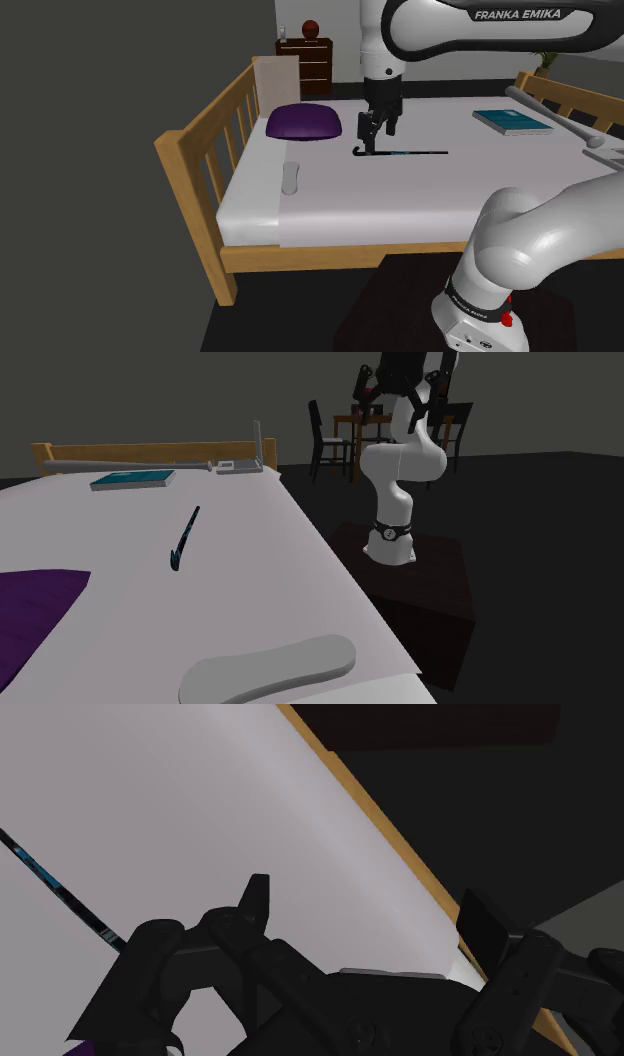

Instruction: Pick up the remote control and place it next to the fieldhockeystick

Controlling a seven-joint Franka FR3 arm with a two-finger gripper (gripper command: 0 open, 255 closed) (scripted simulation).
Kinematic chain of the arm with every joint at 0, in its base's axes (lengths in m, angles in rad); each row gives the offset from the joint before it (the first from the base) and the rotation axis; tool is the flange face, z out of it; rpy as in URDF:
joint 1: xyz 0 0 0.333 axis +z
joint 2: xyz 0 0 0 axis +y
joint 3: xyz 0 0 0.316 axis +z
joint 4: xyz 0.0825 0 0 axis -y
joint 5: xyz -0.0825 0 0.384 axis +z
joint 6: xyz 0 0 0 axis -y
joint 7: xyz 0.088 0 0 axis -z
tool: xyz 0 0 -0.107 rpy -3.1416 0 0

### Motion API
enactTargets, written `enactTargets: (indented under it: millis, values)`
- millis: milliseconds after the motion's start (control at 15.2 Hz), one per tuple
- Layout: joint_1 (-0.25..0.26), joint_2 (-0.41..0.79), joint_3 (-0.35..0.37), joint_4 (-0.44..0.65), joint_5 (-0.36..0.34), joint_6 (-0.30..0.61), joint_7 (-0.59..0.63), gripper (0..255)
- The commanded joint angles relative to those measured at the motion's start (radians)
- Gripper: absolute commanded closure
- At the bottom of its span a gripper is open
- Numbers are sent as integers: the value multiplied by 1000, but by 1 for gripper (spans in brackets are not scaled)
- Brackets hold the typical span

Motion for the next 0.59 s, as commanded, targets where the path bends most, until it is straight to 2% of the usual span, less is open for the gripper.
enactTargets:
  millis: [0,528]
  values:
    - [0,0,0,0,0,0,0,0]
    - [-43,250,30,31,34,226,172,0]
